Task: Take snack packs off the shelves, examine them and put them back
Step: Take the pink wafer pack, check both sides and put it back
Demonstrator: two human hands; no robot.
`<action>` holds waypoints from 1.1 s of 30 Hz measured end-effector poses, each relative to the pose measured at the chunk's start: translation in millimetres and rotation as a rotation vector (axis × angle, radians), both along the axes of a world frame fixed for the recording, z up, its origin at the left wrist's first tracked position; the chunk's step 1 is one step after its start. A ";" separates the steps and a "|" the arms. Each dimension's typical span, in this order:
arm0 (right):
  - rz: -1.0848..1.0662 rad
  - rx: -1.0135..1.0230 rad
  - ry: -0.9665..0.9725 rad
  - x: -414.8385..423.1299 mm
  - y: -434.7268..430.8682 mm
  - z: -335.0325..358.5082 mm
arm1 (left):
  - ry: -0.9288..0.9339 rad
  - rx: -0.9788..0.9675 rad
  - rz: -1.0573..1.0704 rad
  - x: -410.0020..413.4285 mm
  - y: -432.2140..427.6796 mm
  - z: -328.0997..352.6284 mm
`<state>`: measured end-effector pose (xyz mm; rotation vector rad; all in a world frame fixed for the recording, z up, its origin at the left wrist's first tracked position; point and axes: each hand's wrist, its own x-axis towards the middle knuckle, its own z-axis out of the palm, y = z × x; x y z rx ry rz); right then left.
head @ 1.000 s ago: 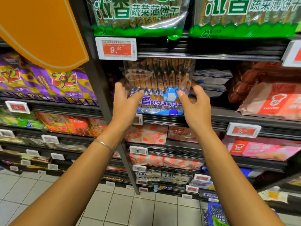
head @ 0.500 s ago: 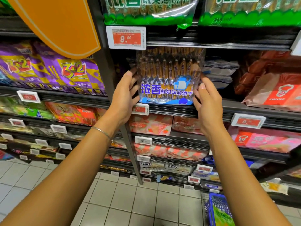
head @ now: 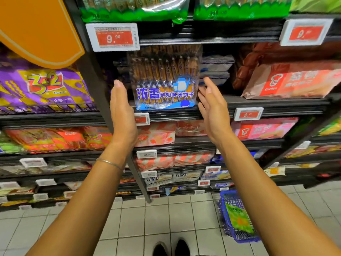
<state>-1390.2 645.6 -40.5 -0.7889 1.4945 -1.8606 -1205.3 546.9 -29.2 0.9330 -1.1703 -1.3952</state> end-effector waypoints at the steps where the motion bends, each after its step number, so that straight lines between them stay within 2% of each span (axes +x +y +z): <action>1: -0.009 0.007 0.011 0.4 6.5 -1.3 | 0.011 -0.020 0.047 0.9 6.3 -5.2; 4: -0.094 0.023 0.001 -1.1 32.3 -14.9 | 0.007 -0.170 0.139 -3.2 34.8 -30.5; 6: -0.173 0.069 -0.018 -2.5 49.9 -28.5 | 0.009 -0.229 0.124 -12.0 52.5 -47.9; 12: -0.340 0.226 -0.149 -30.2 95.8 -62.8 | -0.134 -0.221 -0.224 -42.8 85.2 -80.1; 18: -0.463 0.168 -0.187 -94.9 129.1 -55.3 | -0.192 -0.209 -0.290 -111.5 90.3 -55.6; 23: -0.515 0.110 -0.160 -179.9 158.1 -34.3 | -0.196 -0.326 -0.257 -203.2 90.4 -13.4; 25: -0.534 0.101 -0.121 -217.6 168.8 -22.9 | -0.221 -0.298 -0.224 -235.6 91.9 -2.1; 30: -0.541 0.060 -0.098 -289.9 187.4 -11.1 | -0.262 -0.068 -0.208 -295.0 97.7 5.1; 33: -0.465 0.071 -0.096 -303.4 190.4 -14.0 | -0.357 -0.126 -0.154 -307.7 104.5 10.4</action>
